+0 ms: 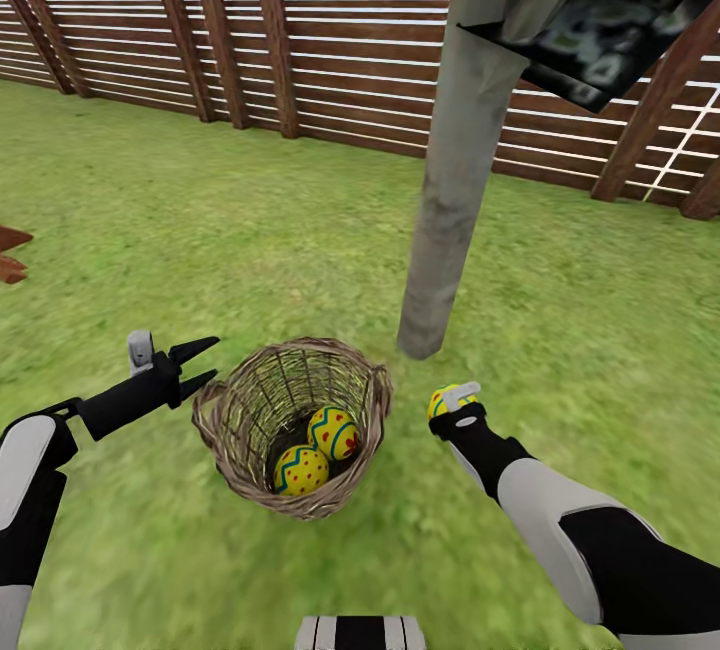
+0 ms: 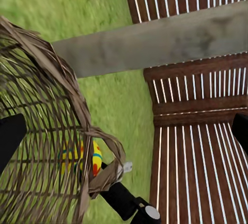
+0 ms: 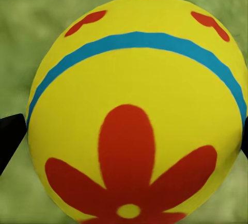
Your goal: Take the three Easter eggs out of the wicker basket on the lawn in the garden, then place them on the lawn next to a single tree (choose any tree) so that all three eggs are next to the same tree and none are left in the basket.
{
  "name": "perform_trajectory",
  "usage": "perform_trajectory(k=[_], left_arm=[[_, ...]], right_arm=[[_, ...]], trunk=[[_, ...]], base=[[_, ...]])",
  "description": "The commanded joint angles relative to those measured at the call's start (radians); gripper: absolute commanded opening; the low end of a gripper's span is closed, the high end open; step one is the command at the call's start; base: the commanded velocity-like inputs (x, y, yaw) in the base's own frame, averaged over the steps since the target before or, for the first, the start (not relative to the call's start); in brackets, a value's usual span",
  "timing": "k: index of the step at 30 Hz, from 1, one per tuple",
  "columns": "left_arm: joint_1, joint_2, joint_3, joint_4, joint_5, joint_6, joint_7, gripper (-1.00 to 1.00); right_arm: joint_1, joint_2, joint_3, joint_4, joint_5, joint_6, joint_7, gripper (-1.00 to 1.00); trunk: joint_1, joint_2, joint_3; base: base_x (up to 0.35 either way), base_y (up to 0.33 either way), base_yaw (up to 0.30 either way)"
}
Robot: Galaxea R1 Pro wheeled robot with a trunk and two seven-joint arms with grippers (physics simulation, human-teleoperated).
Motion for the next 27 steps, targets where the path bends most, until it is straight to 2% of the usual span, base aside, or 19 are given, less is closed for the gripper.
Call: perform_trajectory(k=[1, 8, 13, 20, 27], left_arm=[[-0.001, 0.000, 0.001, 0.001, -0.007, 0.004, -0.007, 1.00], [0.000, 0.001, -0.002, -0.001, -0.006, 0.005, -0.007, 1.00], [0.000, 0.000, -0.002, -0.001, -0.006, 0.005, -0.007, 1.00], [0.001, -0.005, 0.000, 0.001, -0.003, 0.004, -0.009, 1.00], [0.001, -0.004, 0.001, 0.001, -0.005, 0.004, -0.022, 1.00]], right_arm=[[0.000, -0.001, 0.005, -0.002, 0.005, 0.008, -0.002, -1.00], [0.000, -0.003, 0.004, -0.004, 0.003, 0.011, 0.005, -1.00], [0.000, 0.002, 0.007, -0.004, 0.005, 0.014, 0.004, -1.00], [0.000, -0.003, 0.006, -0.003, 0.004, 0.010, 0.004, -1.00], [0.000, 0.004, 0.007, -0.004, 0.006, 0.009, 0.004, -1.00]], trunk=[[0.000, 0.000, -0.001], [0.000, 0.000, -0.001], [0.000, 0.000, 0.002], [0.000, 0.000, 0.002], [0.003, -0.002, -0.025]], base=[[0.000, 0.000, 0.000], [0.130, -0.147, 0.009], [0.219, -0.245, 0.243], [0.022, -0.024, 0.035], [0.000, 0.000, 0.000]])
